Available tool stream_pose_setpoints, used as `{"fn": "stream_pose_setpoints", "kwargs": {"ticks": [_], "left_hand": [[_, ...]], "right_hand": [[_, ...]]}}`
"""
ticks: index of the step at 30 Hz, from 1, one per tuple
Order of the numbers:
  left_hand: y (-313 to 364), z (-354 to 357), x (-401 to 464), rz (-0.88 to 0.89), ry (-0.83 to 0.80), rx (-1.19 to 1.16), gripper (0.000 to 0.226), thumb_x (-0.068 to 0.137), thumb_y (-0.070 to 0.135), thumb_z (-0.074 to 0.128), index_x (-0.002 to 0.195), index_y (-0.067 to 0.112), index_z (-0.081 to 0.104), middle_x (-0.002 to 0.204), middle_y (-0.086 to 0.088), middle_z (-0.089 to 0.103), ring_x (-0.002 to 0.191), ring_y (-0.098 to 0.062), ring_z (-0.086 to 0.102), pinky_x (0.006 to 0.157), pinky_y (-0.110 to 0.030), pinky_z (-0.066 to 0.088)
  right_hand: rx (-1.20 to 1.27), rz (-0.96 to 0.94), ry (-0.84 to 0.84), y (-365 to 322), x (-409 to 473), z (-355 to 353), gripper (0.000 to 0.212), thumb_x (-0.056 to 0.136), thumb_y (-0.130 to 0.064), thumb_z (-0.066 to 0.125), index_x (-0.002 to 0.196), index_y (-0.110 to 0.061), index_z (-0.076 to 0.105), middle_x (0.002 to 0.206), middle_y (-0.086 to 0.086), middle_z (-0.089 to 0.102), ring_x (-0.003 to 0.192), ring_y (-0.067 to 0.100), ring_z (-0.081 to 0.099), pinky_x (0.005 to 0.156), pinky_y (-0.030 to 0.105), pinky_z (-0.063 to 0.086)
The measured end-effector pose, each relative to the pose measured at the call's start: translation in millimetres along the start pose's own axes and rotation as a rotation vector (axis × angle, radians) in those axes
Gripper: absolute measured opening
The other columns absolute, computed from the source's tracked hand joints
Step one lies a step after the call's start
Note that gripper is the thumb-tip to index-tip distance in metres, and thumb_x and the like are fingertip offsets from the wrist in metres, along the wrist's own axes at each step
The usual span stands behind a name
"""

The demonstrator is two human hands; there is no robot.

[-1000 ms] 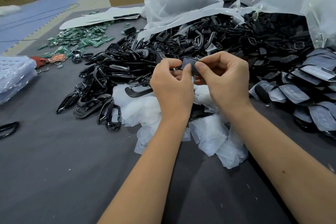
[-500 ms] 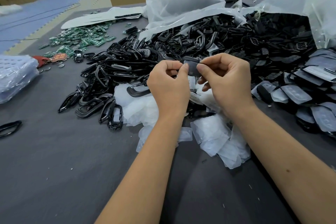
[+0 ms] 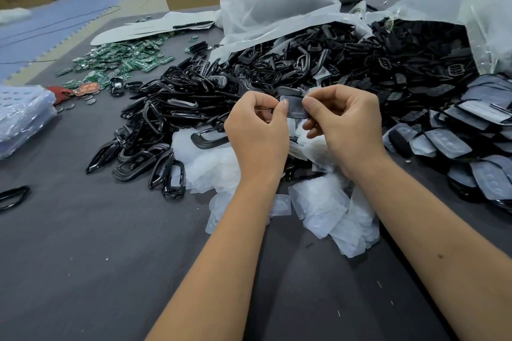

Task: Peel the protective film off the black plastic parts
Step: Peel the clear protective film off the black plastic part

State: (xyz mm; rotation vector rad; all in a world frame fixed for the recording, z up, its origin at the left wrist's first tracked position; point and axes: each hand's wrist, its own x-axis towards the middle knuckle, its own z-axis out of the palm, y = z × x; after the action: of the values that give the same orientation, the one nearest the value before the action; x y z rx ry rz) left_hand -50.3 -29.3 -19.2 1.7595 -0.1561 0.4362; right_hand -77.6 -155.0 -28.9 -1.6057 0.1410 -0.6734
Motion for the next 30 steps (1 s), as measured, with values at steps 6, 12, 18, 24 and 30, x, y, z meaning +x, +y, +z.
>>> {"fn": "stream_pose_setpoints", "kwargs": {"ticks": [6,12,18,24,30], "left_hand": [[-4.9,-8.0,9.3,-0.109,-0.316,-0.214,0.019,0.090,0.007,0.077,0.105,0.017,0.072,0.082,-0.009,0.075,0.067,-0.031,0.074,0.068,-0.046,0.065],[-9.0,-3.7,8.8,-0.255,-0.254,-0.346,0.011,0.089,0.001,0.076,0.093,0.012,0.075,0.076,-0.006,0.075,0.064,-0.023,0.075,0.065,-0.032,0.060],[-10.1,1.1,6.6,-0.260,-0.255,-0.379,0.012,0.089,-0.001,0.074,0.095,0.010,0.073,0.073,-0.002,0.074,0.061,-0.017,0.073,0.062,-0.028,0.059],[-9.6,0.2,7.2,-0.217,-0.303,-0.372,0.016,0.093,0.002,0.068,0.099,0.013,0.079,0.085,-0.006,0.078,0.071,-0.024,0.076,0.065,-0.030,0.060],[-9.4,3.5,4.4,-0.185,-0.247,-0.346,0.014,0.094,0.000,0.068,0.097,0.008,0.079,0.078,0.000,0.075,0.063,-0.021,0.075,0.065,-0.035,0.064]], "right_hand": [[-0.076,-0.025,-0.041,-0.2,3.8,-6.1,0.007,0.093,-0.016,0.076,0.086,-0.015,0.076,0.071,0.007,0.073,0.054,0.020,0.067,0.048,0.027,0.052],[0.023,0.068,-0.008,-2.0,4.7,-5.5,0.012,0.100,-0.018,0.069,0.098,-0.006,0.072,0.071,-0.001,0.071,0.061,0.020,0.071,0.049,0.026,0.054],[-0.028,0.045,-0.011,-2.8,0.1,-1.5,0.021,0.089,-0.004,0.079,0.103,-0.003,0.064,0.082,0.012,0.075,0.064,0.031,0.075,0.053,0.031,0.058],[-0.154,-0.050,0.018,-4.8,-1.0,-4.6,0.018,0.090,0.000,0.075,0.098,-0.005,0.060,0.072,0.003,0.074,0.053,0.022,0.072,0.051,0.037,0.060],[-0.393,-0.188,0.074,-9.2,-6.8,0.9,0.003,0.093,-0.007,0.070,0.091,-0.008,0.072,0.078,0.000,0.074,0.065,0.016,0.073,0.064,0.042,0.062]]}}
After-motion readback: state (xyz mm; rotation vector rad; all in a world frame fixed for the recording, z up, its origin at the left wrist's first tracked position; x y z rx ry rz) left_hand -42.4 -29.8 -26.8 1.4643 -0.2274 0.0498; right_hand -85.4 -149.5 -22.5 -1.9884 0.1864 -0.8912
